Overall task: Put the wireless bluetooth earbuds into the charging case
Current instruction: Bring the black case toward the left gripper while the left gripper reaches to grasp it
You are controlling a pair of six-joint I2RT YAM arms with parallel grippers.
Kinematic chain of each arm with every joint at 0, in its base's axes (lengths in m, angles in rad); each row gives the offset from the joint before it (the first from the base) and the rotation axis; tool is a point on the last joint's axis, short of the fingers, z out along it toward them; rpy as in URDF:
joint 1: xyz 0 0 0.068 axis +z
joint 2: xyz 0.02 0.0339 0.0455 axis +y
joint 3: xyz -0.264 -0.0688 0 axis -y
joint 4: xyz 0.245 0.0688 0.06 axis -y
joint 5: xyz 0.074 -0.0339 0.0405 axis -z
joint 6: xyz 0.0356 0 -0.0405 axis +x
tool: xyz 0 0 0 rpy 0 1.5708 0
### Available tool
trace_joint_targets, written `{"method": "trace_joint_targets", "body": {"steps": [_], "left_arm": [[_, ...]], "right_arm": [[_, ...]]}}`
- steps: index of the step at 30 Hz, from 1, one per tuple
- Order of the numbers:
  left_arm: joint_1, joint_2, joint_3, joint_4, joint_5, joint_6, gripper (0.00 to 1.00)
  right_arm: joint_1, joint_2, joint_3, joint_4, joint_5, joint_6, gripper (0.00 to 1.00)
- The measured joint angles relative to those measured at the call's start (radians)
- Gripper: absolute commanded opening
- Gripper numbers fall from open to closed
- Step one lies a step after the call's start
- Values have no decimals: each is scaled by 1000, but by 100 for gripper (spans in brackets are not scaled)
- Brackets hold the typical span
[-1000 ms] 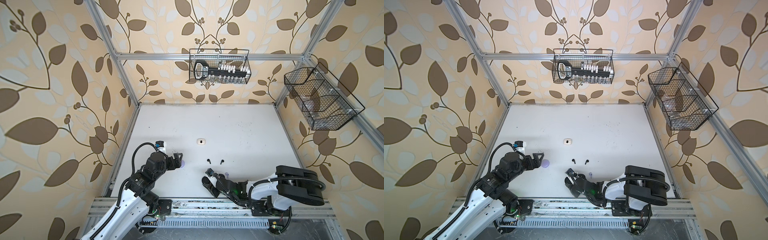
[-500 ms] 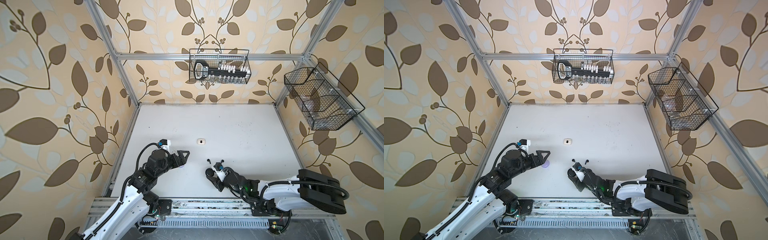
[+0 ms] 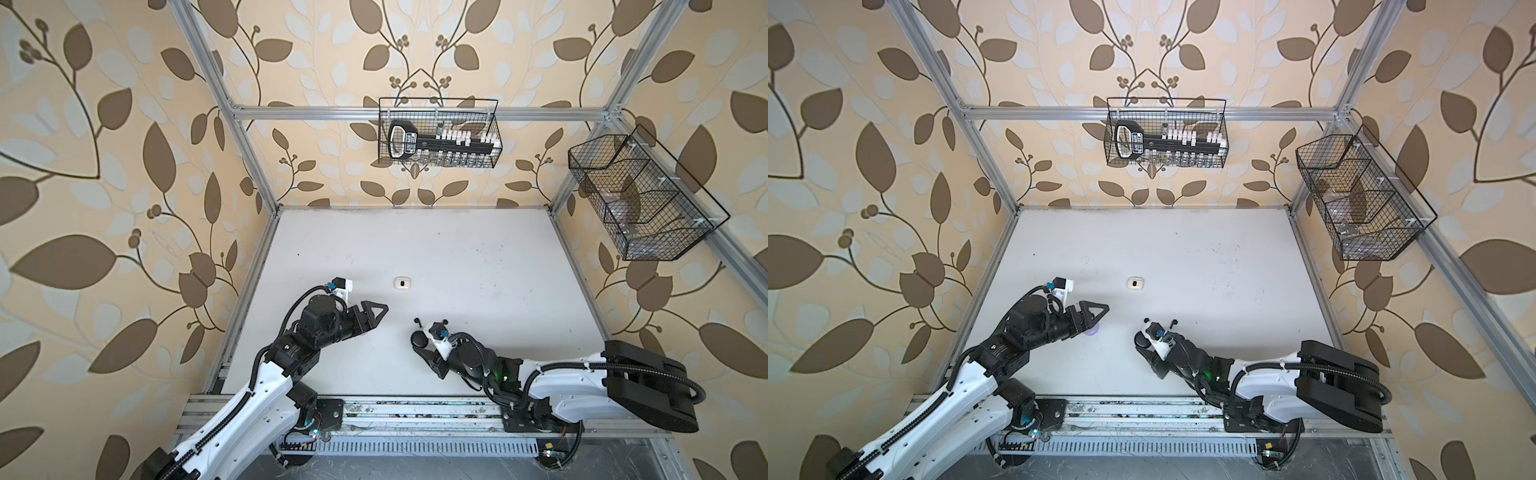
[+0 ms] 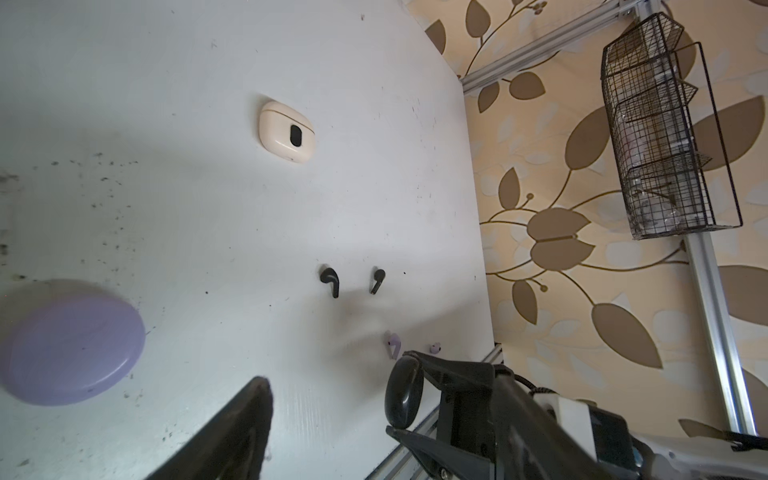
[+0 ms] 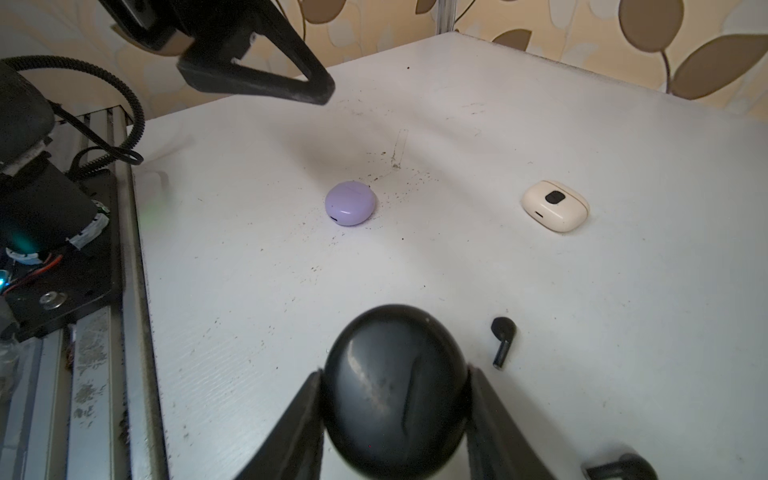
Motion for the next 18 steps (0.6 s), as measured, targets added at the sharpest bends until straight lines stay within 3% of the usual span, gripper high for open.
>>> {"method": "trace_joint_targets", "body": {"steps": [5,11,18], "left_arm": [[-68,23,-43,83,20,-11,82],[-176,65,-58,168,0,-16,70],[-208,115,-88,253,-15,-19,68]], "right_arm": [[0,18,0,39,-19,-21,39],[0,49,7,61,-26,-31,38],[0,72,49,84,-54,-26,37]]}}
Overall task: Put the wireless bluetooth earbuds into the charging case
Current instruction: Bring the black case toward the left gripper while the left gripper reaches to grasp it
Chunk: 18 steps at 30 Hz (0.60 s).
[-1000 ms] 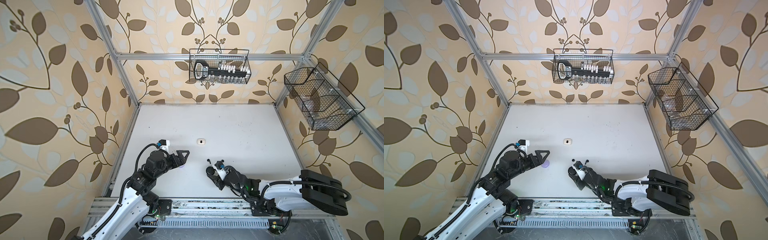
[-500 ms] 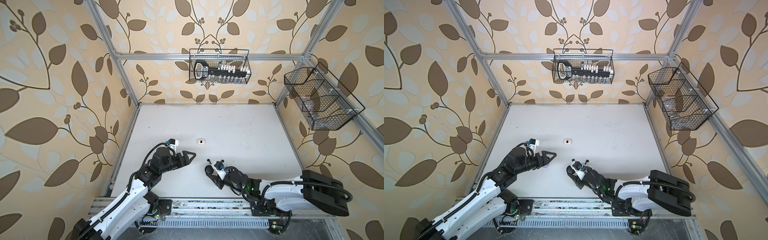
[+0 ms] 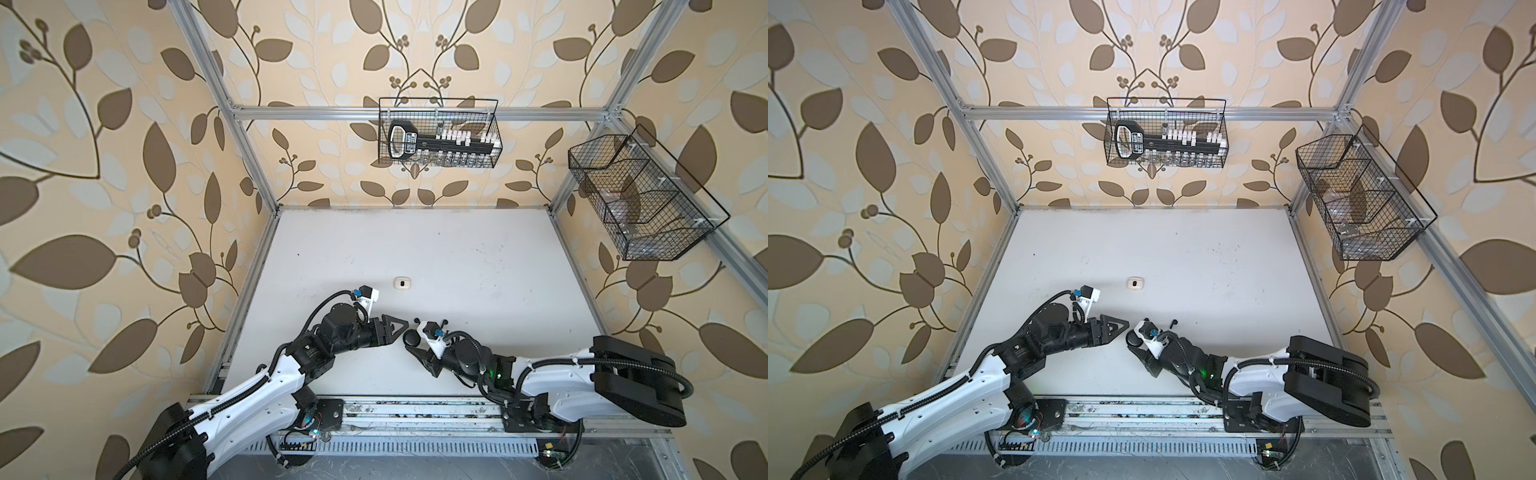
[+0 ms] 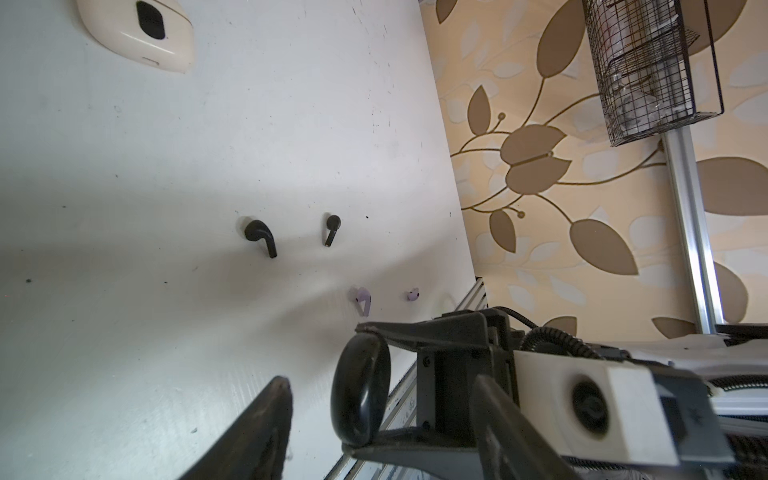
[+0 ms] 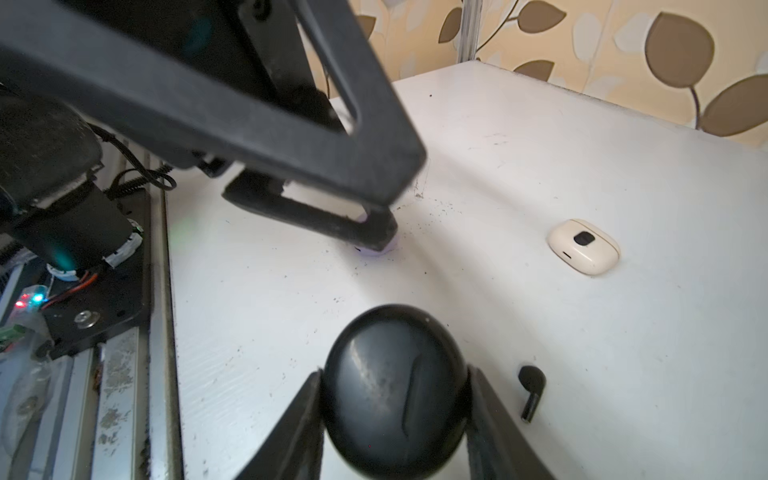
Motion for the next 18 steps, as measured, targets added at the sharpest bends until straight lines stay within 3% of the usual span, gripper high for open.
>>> {"method": "trace_joint_targets", "body": {"steps": [18], "left_arm": [[-25,32,1,-3,8,39,56]], "right_arm": [[-1,13,52,11,-33,-8,36]]}}
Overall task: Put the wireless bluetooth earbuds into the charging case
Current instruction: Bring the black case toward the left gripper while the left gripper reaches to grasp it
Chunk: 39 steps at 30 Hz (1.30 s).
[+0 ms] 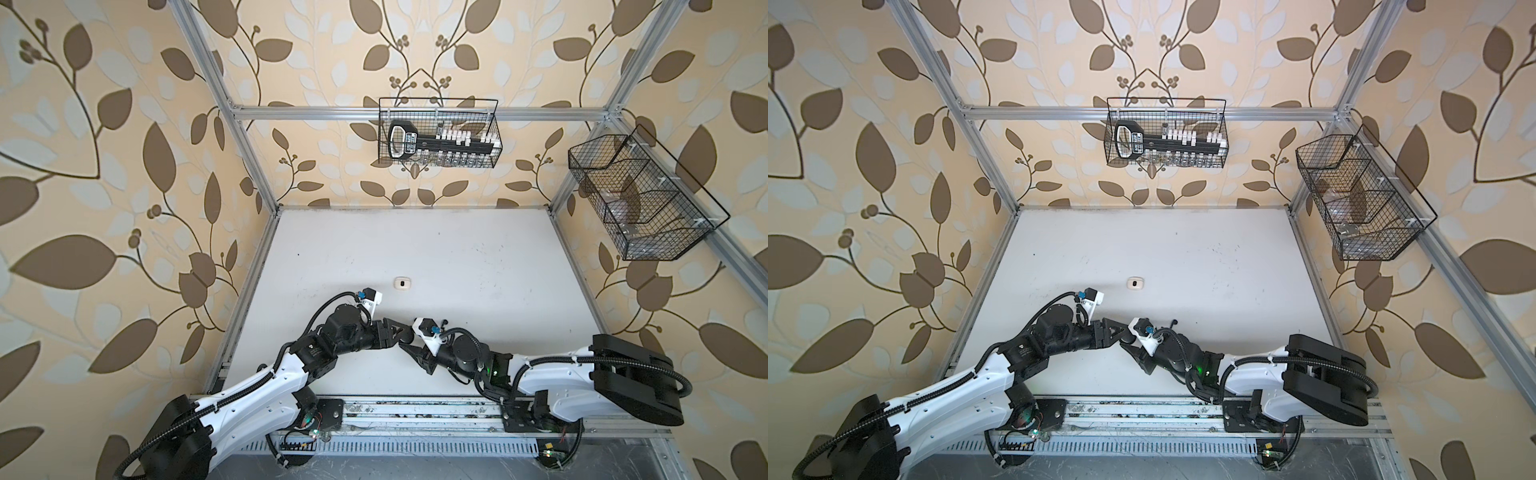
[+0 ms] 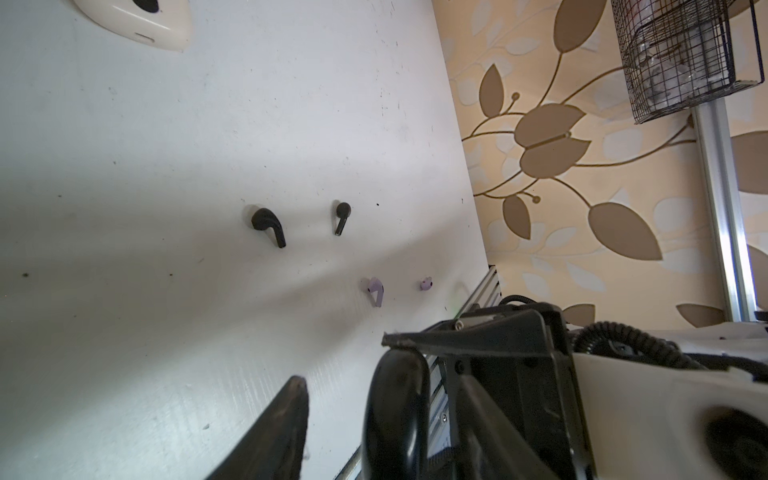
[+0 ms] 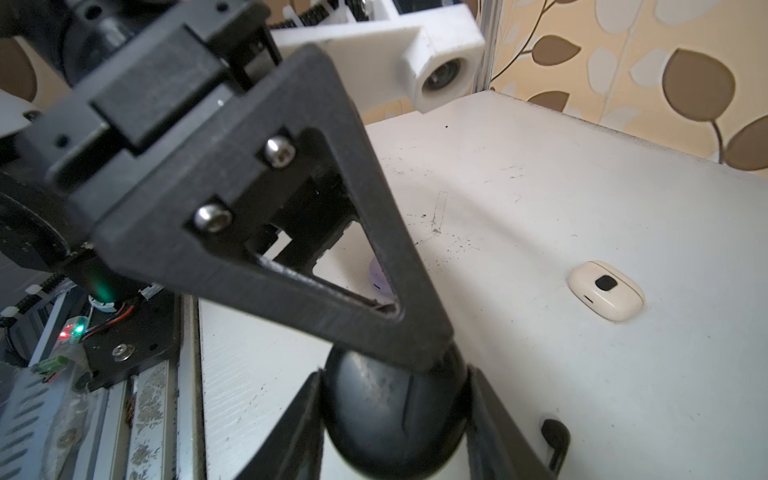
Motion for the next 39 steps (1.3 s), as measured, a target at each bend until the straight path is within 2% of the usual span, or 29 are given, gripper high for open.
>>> {"method": "trace_joint_targets", "body": {"steps": [28,39], "left_arm": [[-6,-49,26,-101,39,47,42],[-6,-48,32,-134,51,56,32]], "right_arm": [[-34,45,11,52,-67,-68,32],[-59,45,12,60,-119,-97,32]]}}
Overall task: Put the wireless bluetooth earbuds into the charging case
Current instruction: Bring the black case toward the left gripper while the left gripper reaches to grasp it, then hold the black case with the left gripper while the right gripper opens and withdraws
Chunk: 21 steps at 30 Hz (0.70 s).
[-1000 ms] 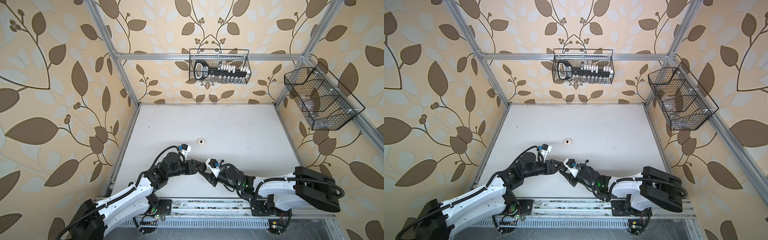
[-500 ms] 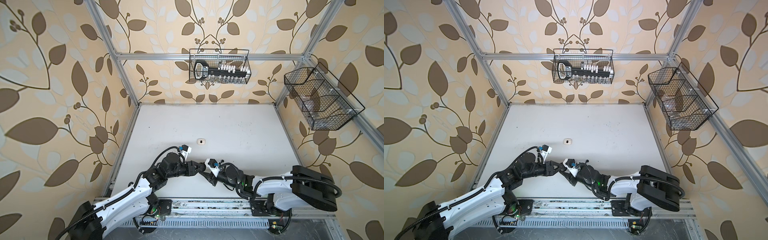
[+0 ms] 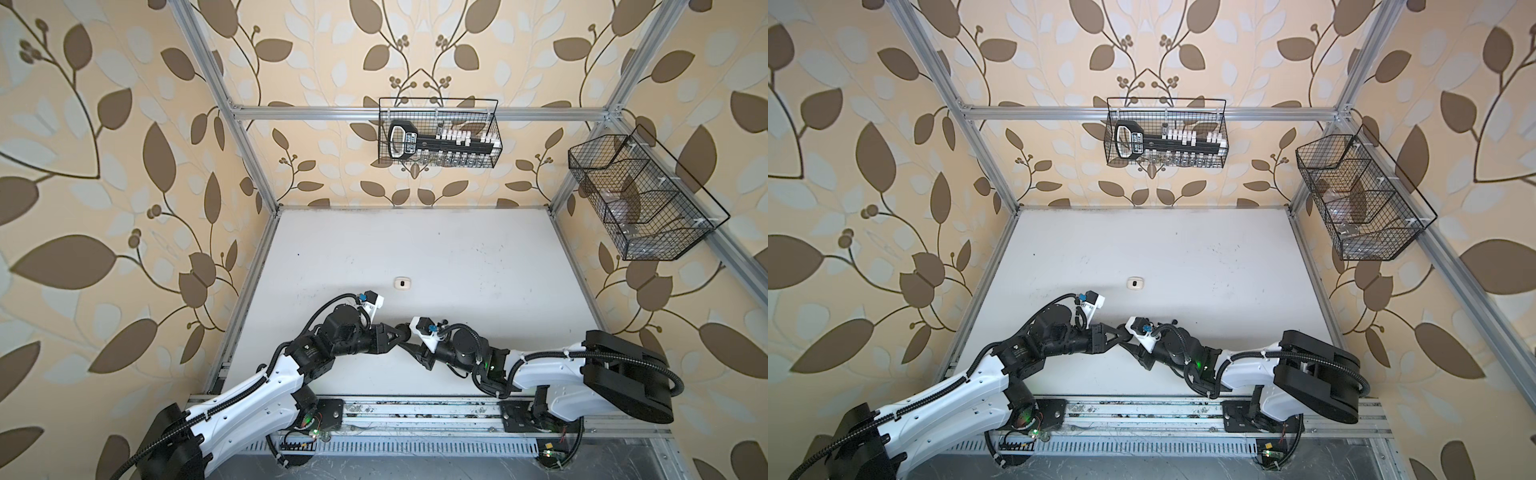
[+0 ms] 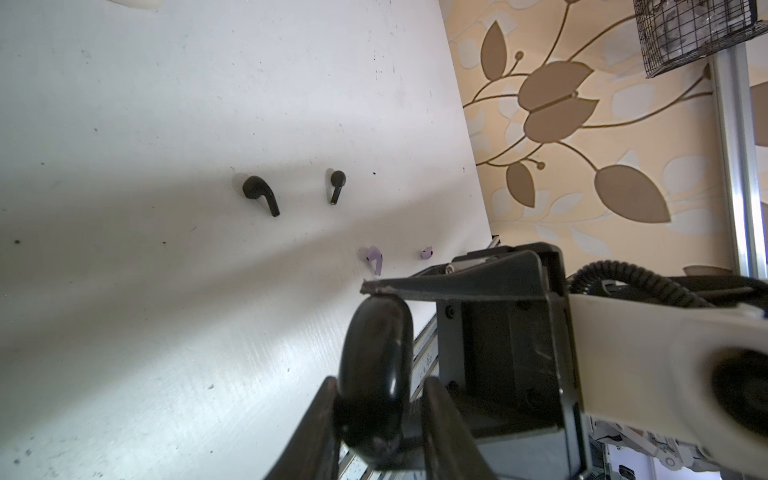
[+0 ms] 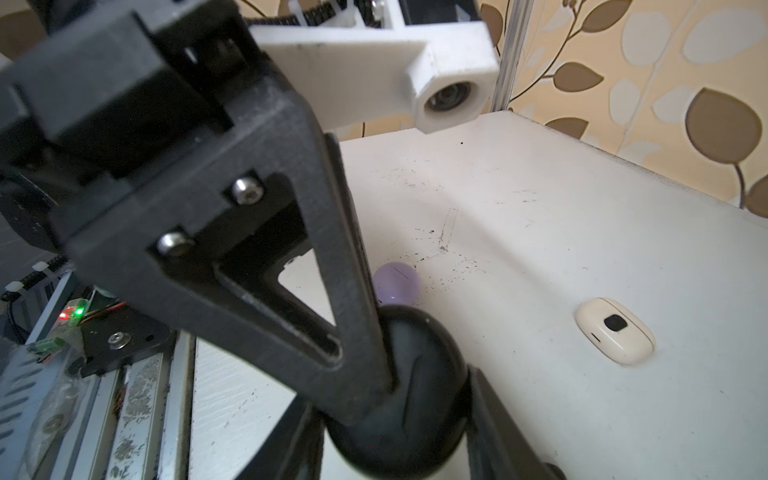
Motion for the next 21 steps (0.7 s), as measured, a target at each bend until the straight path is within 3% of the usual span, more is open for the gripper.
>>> {"method": "trace_joint_targets", "body": {"steps": [7,11,17,19,20,21], "left_arm": [[0,4,2,-10,3,6,29],[-1,6,6,-12,11,13,34],[0,13,7,-12,13,19,21],[0,13,7,-12,12,24,10],[0,14,7,-11,11,25,0],[-1,14,7,-11,11,30,0]], "right_arm": [[-2,0,4,-1,-25,-20,32],[-5,0,5,-1,-42,-32,32],[-5,0,5,-3,-56,-38,32],[-5,0,5,-4,-56,-37,33],[-5,0,5,-5,-56,-37,35],[-5,0,5,-5,-56,-37,38]]}}
